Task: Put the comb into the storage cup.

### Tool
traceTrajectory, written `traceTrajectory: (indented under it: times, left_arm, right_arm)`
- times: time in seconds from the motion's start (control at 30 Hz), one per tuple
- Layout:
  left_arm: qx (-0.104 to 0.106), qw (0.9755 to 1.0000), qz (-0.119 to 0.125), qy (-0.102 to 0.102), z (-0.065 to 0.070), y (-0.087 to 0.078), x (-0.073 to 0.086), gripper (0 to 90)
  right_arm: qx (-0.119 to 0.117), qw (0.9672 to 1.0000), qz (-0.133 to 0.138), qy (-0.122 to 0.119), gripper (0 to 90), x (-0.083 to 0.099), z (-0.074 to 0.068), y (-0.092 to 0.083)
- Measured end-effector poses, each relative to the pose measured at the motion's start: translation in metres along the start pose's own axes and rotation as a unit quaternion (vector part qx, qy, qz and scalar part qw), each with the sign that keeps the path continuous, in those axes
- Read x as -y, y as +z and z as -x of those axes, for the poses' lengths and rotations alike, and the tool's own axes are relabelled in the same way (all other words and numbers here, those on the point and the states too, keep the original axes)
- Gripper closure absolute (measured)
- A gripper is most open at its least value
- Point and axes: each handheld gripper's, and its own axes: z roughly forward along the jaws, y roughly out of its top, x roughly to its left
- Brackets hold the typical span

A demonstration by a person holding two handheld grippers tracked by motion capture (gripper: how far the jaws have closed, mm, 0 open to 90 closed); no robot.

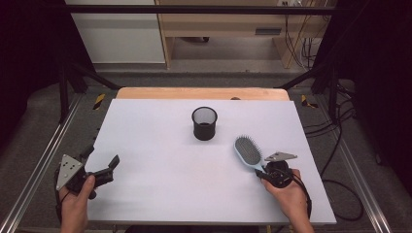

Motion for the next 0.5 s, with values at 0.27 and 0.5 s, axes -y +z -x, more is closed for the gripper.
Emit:
traceTrajectory:
  times: [0.27, 0.5]
  left_arm:
    - [0.000, 1.0000, -0.003, 0.002, 0.002, 0.000, 0.000, 3.3]
    - [0.009, 0.9998, -0.001, -0.018, 0.003, 0.003, 0.000, 2.9]
  right_arm:
    - [0.003, 0.9984, 0.057, -0.004, 69.3, -0.005, 0.002, -0.007]
    - [0.007, 0.9949, 0.099, -0.019, 69.3, -0.016, -0.004, -0.010]
